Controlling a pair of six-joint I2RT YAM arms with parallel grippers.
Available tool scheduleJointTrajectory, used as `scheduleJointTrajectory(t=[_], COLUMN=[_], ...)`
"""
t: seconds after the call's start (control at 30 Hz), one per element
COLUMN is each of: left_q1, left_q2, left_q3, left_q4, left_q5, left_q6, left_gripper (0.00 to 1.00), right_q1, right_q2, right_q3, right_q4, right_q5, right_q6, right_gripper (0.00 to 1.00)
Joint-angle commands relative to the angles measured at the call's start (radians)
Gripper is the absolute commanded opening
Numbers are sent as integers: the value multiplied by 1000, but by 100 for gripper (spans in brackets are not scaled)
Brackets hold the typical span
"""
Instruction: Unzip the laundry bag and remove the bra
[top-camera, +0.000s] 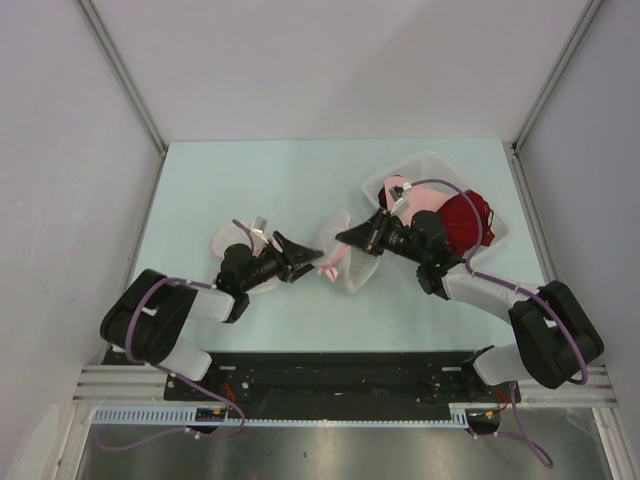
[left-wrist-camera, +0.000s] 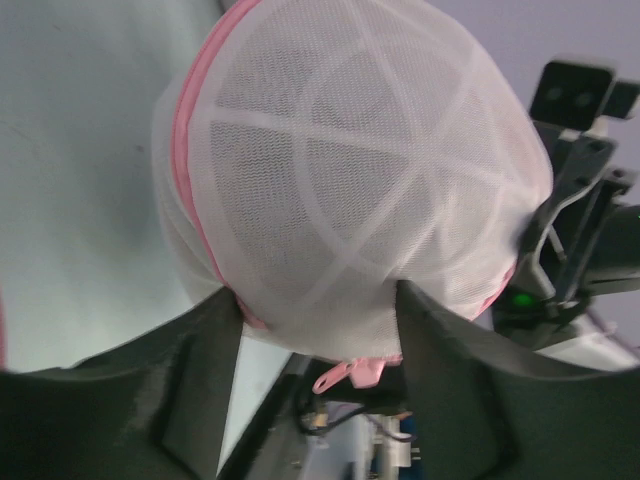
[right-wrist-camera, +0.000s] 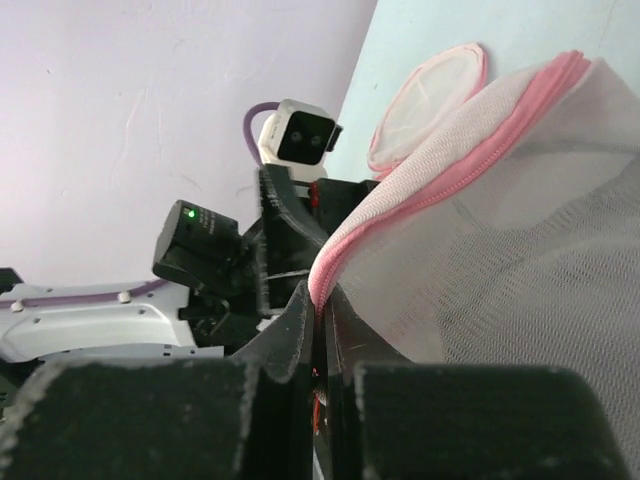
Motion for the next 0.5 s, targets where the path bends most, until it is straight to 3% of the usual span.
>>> scheduleJointTrajectory(t=[0.0, 0.03, 0.07, 0.13, 0.23, 0.3, 0.33, 0.37, 0.4, 0.43, 0.47], left_q1=[13, 13, 16, 20, 32, 36, 36, 34, 34, 32, 23], left_q2=[106, 119, 135, 130, 70, -17, -50, -93, -131, -216, -255], left_q3=[-11, -13, -16, -23, -30, -16, -5, 7, 45, 71, 101], left_q4=[386, 409, 441, 431, 339, 238, 99, 15, -88, -315, -424], left_q5=[12, 14, 12, 10, 7, -9, -19, -32, -78, -107, -152], left_q6=[-140, -148, -154, -153, -115, -52, -23, 43, 81, 123, 207], left_gripper=[57, 50, 32, 13, 0, 0, 1, 1, 0, 0, 0], right_q1=[2, 0, 0, 0, -3, -3, 0, 3, 18, 29, 43], right_q2=[7, 4, -2, -16, -63, -117, -135, -157, -190, -209, -227], right_q3=[4, 2, 2, 2, 4, 14, 36, 54, 72, 112, 129], right_q4=[123, 107, 95, 38, -75, -176, -286, -349, -415, -536, -593], right_q5=[-63, -61, -55, -43, 28, 97, 133, 216, 265, 373, 428], right_q6=[45, 37, 30, -4, -65, -128, -151, -171, -193, -241, -260], right_gripper=[0, 0, 0, 0, 0, 0, 3, 15, 48, 62, 74])
